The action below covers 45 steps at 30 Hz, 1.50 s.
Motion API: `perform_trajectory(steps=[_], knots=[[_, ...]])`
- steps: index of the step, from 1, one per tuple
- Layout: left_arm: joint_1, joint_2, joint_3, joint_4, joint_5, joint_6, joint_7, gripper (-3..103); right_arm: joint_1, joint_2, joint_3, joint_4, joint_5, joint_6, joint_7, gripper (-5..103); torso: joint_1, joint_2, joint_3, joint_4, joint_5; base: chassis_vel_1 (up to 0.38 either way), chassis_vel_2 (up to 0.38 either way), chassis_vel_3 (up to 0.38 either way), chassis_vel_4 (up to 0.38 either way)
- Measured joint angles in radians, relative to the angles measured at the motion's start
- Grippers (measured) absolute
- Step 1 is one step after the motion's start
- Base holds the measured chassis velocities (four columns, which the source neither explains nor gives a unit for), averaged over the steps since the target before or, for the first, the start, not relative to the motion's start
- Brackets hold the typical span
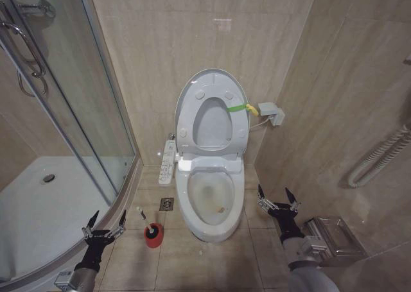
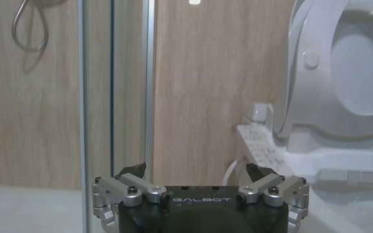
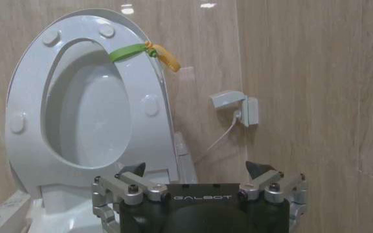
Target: Open the toilet lid, clean the toilet bowl with a toilet brush, close the toilet lid, and flush.
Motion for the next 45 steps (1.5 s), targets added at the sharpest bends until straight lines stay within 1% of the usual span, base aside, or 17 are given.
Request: perform_trajectory(steps=[2, 4, 7, 9, 11, 13, 17, 24, 27, 28, 29, 32, 34, 36, 37, 40, 45], knots=[[-0.022, 0.001, 0.01, 0.043, -0.02, 0.0, 0.013, 100, 0.0, 0.0, 0.0, 0.0, 0.0, 0.0, 0.0, 100, 0.0, 0.0, 0.0, 0.0, -0.0001, 0.0, 0.0, 0.0, 0.0], [-0.03, 0.005, 0.013, 0.056, -0.025, 0.001, 0.016, 100, 0.0, 0.0, 0.0, 0.0, 0.0, 0.0, 0.0, 100, 0.0, 0.0, 0.0, -0.0001, -0.0001, 0.0, 0.0, 0.0, 0.0], [-0.075, 0.029, 0.026, 0.107, -0.052, 0.032, 0.024, 100, 0.0, 0.0, 0.0, 0.0, 0.0, 0.0, 0.0, 100, 0.0, 0.0, 0.0, 0.0, 0.0001, 0.0, 0.0, 0.0, 0.0], [-0.088, 0.034, 0.03, 0.12, -0.056, 0.035, 0.027, 100, 0.0, 0.0, 0.0, 0.0, 0.0, 0.0, 0.0, 100, 0.0, 0.0, 0.0, -0.0001, 0.0001, 0.0, 0.0, 0.0, 0.0], [-0.126, 0.042, 0.044, 0.173, -0.064, 0.039, 0.039, 100, 0.0, 0.0, 0.0, 0.0, 0.0, 0.0, 0.0, 100, 0.0, 0.0, 0.0, -0.0002, 0.0001, 0.0, 0.0, 0.0, 0.0], [-0.142, 0.042, 0.053, 0.199, -0.069, 0.036, 0.048, 100, 0.0, 0.0, 0.0, 0.0, 0.0, 0.0, 0.0, 100, 0.0, 0.0, 0.0, -0.0001, 0.0001, 0.0, 0.0, 0.0, 0.0], [-0.196, 0.037, 0.1, 0.287, -0.077, 0.008, 0.099, 100, 0.0, 0.0, 0.0, 0.0, 0.0, 0.0, 0.0, 100, 0.0, 0.0, 0.0, -0.0001, 0.0001, 0.0, 0.0, 0.0, 0.0], [-0.237, 0.028, 0.144, 0.339, -0.079, 0.002, 0.106, 100, 0.0, 0.0, 0.0, 0.0, 0.0, 0.0, 0.0, 100, 0.0, 0.0, 0.0, -0.0002, 0.0001, 0.0, 0.0, 0.0, 0.0], [-0.312, 0.035, 0.174, 0.453, -0.077, -0.009, 0.118, 100, 0.0, 0.0, 0.0, 0.0, 0.0, 0.0, 0.0, 100, 0.0, 0.0, 0.0, -0.0002, 0.0001, 0.0, 0.0, 0.0, 0.0], [-0.312, 0.035, 0.174, 0.453, -0.077, -0.009, 0.118, 100, 0.0, 0.0, 0.0, 0.0, 0.0, 0.0, 0.0, 100, 0.0, 0.0, 0.0, -0.0002, 0.0001, 0.0, 0.0, 0.0, 0.0], [-0.331, 0.038, 0.179, 0.481, -0.077, -0.013, 0.126, 100, 0.0, 0.0, 0.0, 0.0, 0.0, 0.0, 0.0, 100, 0.0, 0.0, 0.0, 0.0, 0.0001, 0.0, 0.0, 0.0, 0.0], [-0.401, 0.046, 0.19, 0.569, -0.083, -0.026, 0.175, 100, 0.0, 0.0, 0.0, 0.0, 0.0, 0.0, 0.0, 100, 0.0, 0.0, 0.0, 0.0, 0.0001, 0.0, 0.0, 0.0, 0.0], [-0.418, 0.048, 0.193, 0.588, -0.086, -0.029, 0.186, 100, 0.0, 0.0, 0.0, 0.0, 0.0, 0.0, 0.0, 100, 0.0, 0.0, 0.0, -0.0001, 0.0002, 0.0, 0.0, 0.0, 0.0], [-0.478, 0.048, 0.21, 0.655, -0.095, -0.042, 0.223, 100, 0.0, 0.0, 0.0, 0.0, 0.0, 0.0, 0.0, 100, 0.0, 0.0, 0.0, 0.0, 0.0001, 0.0, 0.0, 0.0, 0.0], [-0.478, 0.048, 0.21, 0.655, -0.095, -0.042, 0.223, 100, 0.0, 0.0, 0.0, 0.0, 0.0, 0.0, 0.0, 100, 0.0, 0.0, 0.0, 0.0, 0.0001, 0.0, 0.0, 0.0, 0.0], [-0.536, 0.038, 0.232, 0.717, -0.101, -0.056, 0.247, 100, 0.0, 0.0, 0.0, 0.0, 0.0, 0.0, 0.0, 100, 0.0, 0.0, 0.0, -0.0003, 0.0001, 0.0, 0.0, 0.0, 0.0], [-0.578, 0.016, 0.262, 0.775, -0.105, -0.057, 0.257, 100, 0.0, 0.0, 0.0, 0.0, 0.0, 0.0, 0.0, 100, 0.0, 0.0, 0.0, -0.0001, 0.0002, 0.0, 0.0, 0.0, 0.0]])
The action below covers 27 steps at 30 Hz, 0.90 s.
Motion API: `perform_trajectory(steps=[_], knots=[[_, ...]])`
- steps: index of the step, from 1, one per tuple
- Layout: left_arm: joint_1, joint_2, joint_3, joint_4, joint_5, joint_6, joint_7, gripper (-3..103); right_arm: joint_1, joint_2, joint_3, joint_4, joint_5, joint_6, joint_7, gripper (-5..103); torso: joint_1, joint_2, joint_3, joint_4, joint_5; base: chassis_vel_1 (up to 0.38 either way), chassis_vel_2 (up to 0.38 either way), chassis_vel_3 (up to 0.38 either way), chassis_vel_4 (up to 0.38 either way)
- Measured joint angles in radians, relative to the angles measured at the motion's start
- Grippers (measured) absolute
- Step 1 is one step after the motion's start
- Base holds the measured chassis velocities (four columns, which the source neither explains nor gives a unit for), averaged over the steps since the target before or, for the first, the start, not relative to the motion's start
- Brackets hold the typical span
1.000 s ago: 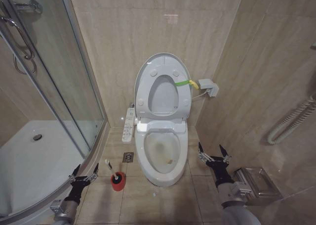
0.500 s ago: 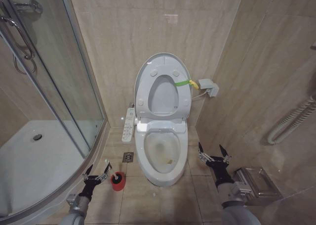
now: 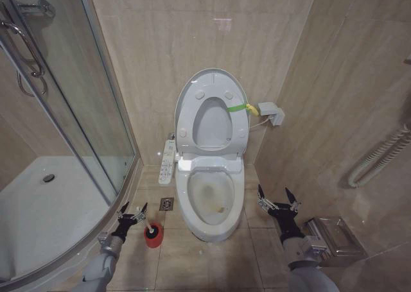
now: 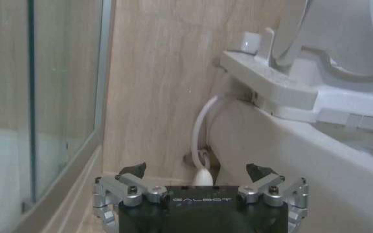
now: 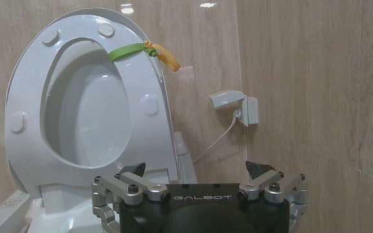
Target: Open the toilet lid, clean the toilet bowl with a toilet brush, close the toilet lid, and flush.
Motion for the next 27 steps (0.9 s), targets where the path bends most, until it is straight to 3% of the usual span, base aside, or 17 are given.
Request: perform_trajectory(steps=[12, 25, 26, 27], knots=[[-0.046, -0.025, 0.009, 0.096, 0.034, 0.002, 0.018, 100, 0.0, 0.0, 0.0, 0.0, 0.0, 0.0, 0.0, 100, 0.0, 0.0, 0.0, 0.0, 0.0, 0.0, 0.0, 0.0, 0.0], [-0.082, -0.051, -0.012, 0.182, 0.081, -0.035, 0.047, 97, 0.0, 0.0, 0.0, 0.0, 0.0, 0.0, 0.0, 100, 0.0, 0.0, 0.0, 0.0, 0.0, 0.0, 0.0, 0.0, 0.0], [-0.082, -0.053, -0.013, 0.182, 0.082, -0.036, 0.048, 81, 0.0, 0.0, 0.0, 0.0, 0.0, 0.0, 0.0, 100, 0.0, 0.0, 0.0, 0.0, 0.0, 0.0, 0.0, 0.0, 0.0], [-0.081, -0.054, -0.015, 0.182, 0.084, -0.037, 0.048, 81, 0.0, 0.0, 0.0, 0.0, 0.0, 0.0, 0.0, 100, 0.0, 0.0, 0.0, 0.0, 0.0, 0.0, 0.0, 0.0, 0.0]])
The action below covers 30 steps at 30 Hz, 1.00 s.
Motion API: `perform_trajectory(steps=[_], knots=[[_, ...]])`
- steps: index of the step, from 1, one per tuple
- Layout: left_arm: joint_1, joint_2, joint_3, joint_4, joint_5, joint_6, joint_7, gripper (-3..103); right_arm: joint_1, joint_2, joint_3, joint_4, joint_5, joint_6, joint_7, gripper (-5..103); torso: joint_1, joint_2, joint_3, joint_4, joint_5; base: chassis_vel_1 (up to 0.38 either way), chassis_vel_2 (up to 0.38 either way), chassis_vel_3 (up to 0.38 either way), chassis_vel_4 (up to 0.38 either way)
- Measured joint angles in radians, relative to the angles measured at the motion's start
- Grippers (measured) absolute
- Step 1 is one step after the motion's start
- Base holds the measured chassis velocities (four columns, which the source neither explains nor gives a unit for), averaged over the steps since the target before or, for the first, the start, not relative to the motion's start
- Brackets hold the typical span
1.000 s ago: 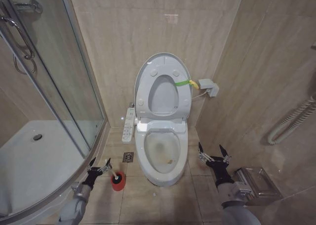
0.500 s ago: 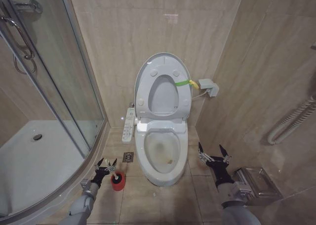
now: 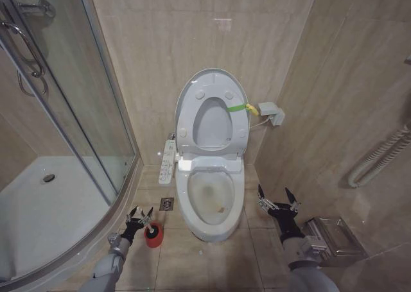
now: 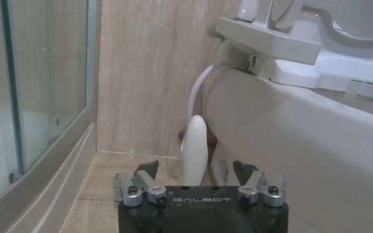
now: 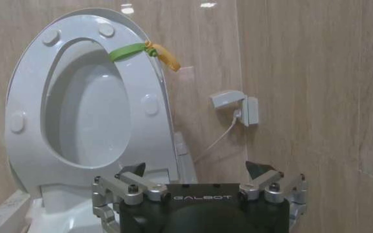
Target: Open the toilet lid, clean the toilet bowl with a toilet brush, close the toilet lid, and flush.
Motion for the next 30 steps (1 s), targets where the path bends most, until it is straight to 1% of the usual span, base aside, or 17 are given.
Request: perform_trajectory(steps=[5, 6, 13, 14, 20, 21, 30], knots=[[0.007, -0.003, -0.011, -0.002, 0.021, -0.006, 0.0, 81, 0.0, 0.0, 0.0, 0.0, 0.0, 0.0, 0.0, 100, 0.0, 0.0, 0.0, 0.0, 0.0, 0.0, 0.0, 0.0, 0.0], [0.01, -0.004, -0.013, -0.004, 0.023, -0.007, 0.0, 60, 0.0, 0.0, 0.0, 0.0, 0.0, 0.0, 0.0, 100, 0.0, 0.0, 0.0, 0.0, 0.0, 0.0, 0.0, 0.0, 0.0], [0.023, -0.005, -0.02, -0.016, 0.029, -0.008, -0.001, 60, 0.0, 0.0, 0.0, 0.0, 0.0, 0.0, 0.0, 100, 0.0, 0.0, 0.0, 0.0, 0.0, 0.0, 0.0, 0.0, 0.0], [0.023, -0.004, -0.023, -0.015, 0.032, -0.009, 0.0, 33, 0.0, 0.0, 0.0, 0.0, 0.0, 0.0, 0.0, 100, 0.0, 0.0, 0.0, 0.0, 0.0, 0.0, 0.0, 0.0, 0.0], [0.023, 0.004, -0.035, -0.008, 0.041, -0.022, 0.013, 33, 0.0, 0.0, 0.0, 0.0, 0.0, 0.0, 0.0, 100, 0.0, 0.0, 0.0, 0.0, -0.0004, 0.0, 0.0, 0.0, 0.0], [0.024, 0.006, -0.036, -0.007, 0.042, -0.025, 0.016, 20, 0.0, 0.0, 0.0, 0.0, 0.0, 0.0, 0.0, 100, 0.0, 0.0, 0.0, 0.0, -0.0003, 0.0, 0.0, 0.0, 0.0], [0.031, 0.02, -0.048, -0.015, 0.06, -0.034, 0.02, 20, 0.0, 0.0, 0.0, 0.0, 0.0, 0.0, 0.0, 100, 0.0, 0.0, 0.0, 0.0, -0.0002, 0.0, 0.0, 0.0, 0.0]])
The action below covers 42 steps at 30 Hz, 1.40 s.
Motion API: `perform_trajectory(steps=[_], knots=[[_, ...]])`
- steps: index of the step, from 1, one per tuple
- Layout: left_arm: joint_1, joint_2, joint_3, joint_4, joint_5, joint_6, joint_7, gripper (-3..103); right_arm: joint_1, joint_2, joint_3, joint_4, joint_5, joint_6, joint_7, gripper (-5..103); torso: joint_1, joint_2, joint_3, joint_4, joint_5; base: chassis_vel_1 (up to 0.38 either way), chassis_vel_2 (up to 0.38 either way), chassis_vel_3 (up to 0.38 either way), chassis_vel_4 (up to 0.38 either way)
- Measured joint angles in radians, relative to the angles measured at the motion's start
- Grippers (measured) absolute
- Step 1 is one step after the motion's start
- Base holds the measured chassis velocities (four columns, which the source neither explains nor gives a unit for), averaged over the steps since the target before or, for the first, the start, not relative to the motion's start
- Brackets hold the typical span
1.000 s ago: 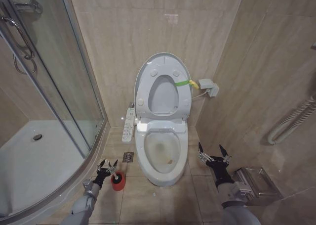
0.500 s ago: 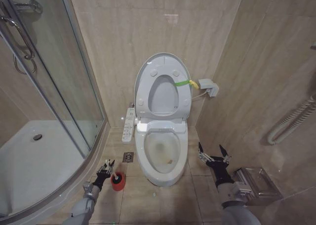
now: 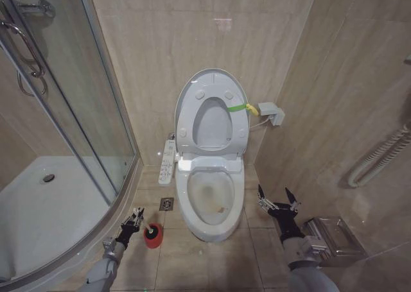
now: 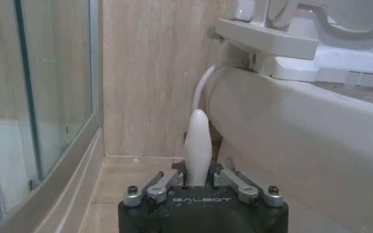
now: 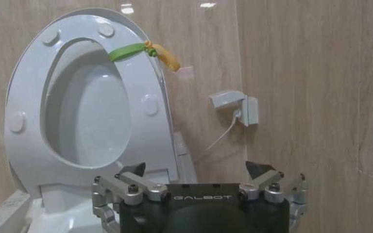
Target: Open the toilet lid, clean the toilet bowl with a toilet brush, close the toilet lid, and flush.
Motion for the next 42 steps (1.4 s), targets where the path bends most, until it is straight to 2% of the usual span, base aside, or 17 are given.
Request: perform_trajectory(steps=[12, 16, 26, 29, 37, 42], knots=[[0.019, 0.012, -0.013, -0.057, 0.052, 0.007, -0.032, 20, 0.0, 0.0, 0.0, 0.0, 0.0, 0.0, 0.0, 100, 0.0, 0.0, 0.0, -0.0001, 0.0002, 0.0, 0.0, 0.0, 0.0], [0.062, 0.02, -0.006, -0.14, 0.053, 0.033, -0.054, 20, 0.0, 0.0, 0.0, 0.0, 0.0, 0.0, 0.0, 100, 0.0, 0.0, 0.0, 0.0, 0.0001, 0.0, 0.0, 0.0, 0.0], [0.147, 0.042, -0.033, -0.263, 0.055, 0.058, -0.082, 20, 0.0, 0.0, 0.0, 0.0, 0.0, 0.0, 0.0, 100, 0.0, 0.0, 0.0, 0.0, 0.0001, 0.0, 0.0, 0.0, 0.0], [0.21, 0.053, -0.047, -0.361, 0.052, 0.087, -0.099, 20, 0.0, 0.0, 0.0, 0.0, 0.0, 0.0, 0.0, 100, 0.0, 0.0, 0.0, -0.0002, 0.0002, 0.0, 0.0, 0.0, 0.0], [0.31, 0.076, -0.095, -0.521, 0.019, 0.142, -0.136, 20, 0.0, 0.0, 0.0, 0.0, 0.0, 0.0, 0.0, 100, 0.0, 0.0, 0.0, 0.0, 0.0003, 0.0, 0.0, 0.0, 0.0], [0.343, 0.078, -0.113, -0.562, 0.013, 0.14, -0.145, 20, 0.0, 0.0, 0.0, 0.0, 0.0, 0.0, 0.0, 100, 0.0, 0.0, 0.0, 0.0, 0.0001, 0.0, 0.0, 0.0, 0.0]])
